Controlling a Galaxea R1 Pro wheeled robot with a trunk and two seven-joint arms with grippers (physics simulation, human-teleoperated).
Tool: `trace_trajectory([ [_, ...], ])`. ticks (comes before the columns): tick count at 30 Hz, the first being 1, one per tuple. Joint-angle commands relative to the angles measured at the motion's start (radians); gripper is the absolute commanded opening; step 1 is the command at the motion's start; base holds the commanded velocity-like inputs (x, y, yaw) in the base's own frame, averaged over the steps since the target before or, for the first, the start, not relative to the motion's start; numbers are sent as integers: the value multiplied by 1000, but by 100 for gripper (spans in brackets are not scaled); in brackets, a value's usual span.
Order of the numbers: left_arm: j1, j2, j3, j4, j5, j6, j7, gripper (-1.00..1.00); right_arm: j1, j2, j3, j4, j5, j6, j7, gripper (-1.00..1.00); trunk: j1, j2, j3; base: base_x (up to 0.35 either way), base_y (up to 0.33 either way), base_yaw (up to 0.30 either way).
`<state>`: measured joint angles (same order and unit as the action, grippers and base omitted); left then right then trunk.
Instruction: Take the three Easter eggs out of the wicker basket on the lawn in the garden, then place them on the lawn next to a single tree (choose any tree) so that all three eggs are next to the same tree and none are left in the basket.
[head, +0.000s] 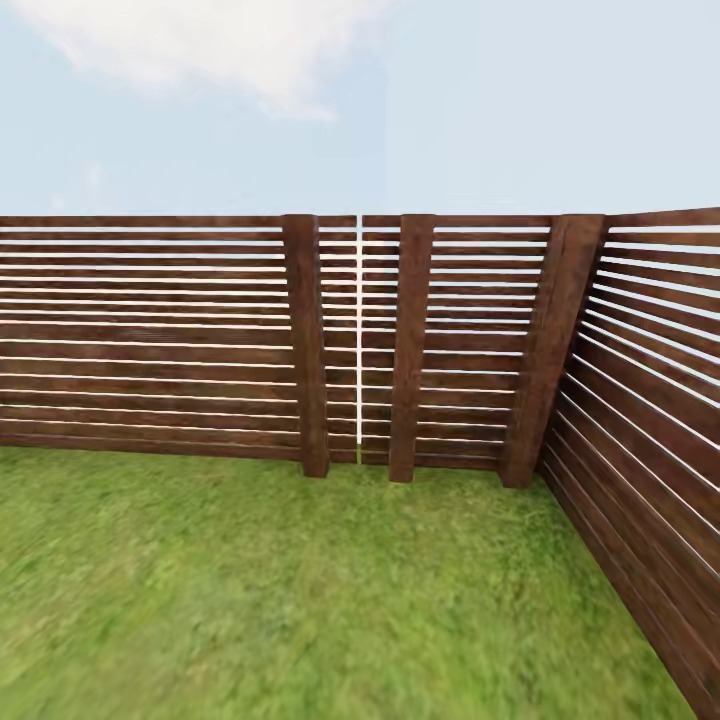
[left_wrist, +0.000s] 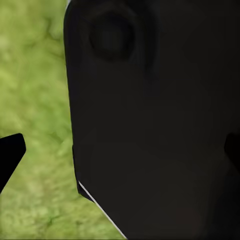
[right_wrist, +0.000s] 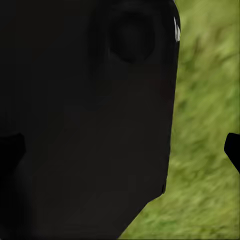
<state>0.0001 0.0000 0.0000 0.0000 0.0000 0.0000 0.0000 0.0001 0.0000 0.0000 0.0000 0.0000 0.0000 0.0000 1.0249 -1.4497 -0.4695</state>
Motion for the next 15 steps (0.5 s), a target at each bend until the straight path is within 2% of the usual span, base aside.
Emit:
trace_trajectory([
  [1,6,6,-2,-3,5,2,-2,100,-6,0,-1,-6,-6,-6,6,100,0,0,0,0,0,0],
  [6,13,27,1,-4,2,-3,0,100,-35,4,2,-34,-2,-34,12,100,0,0,0,0,0,26],
  [11,13,55,2,-5,3,-3,0,100,-63,7,2,-58,0,-62,10,100,0,0,0,0,0,266],
  [15,13,76,0,-4,3,-3,0,100,-65,8,2,-57,-4,-84,9,100,0,0,-2,0,0,275],
])
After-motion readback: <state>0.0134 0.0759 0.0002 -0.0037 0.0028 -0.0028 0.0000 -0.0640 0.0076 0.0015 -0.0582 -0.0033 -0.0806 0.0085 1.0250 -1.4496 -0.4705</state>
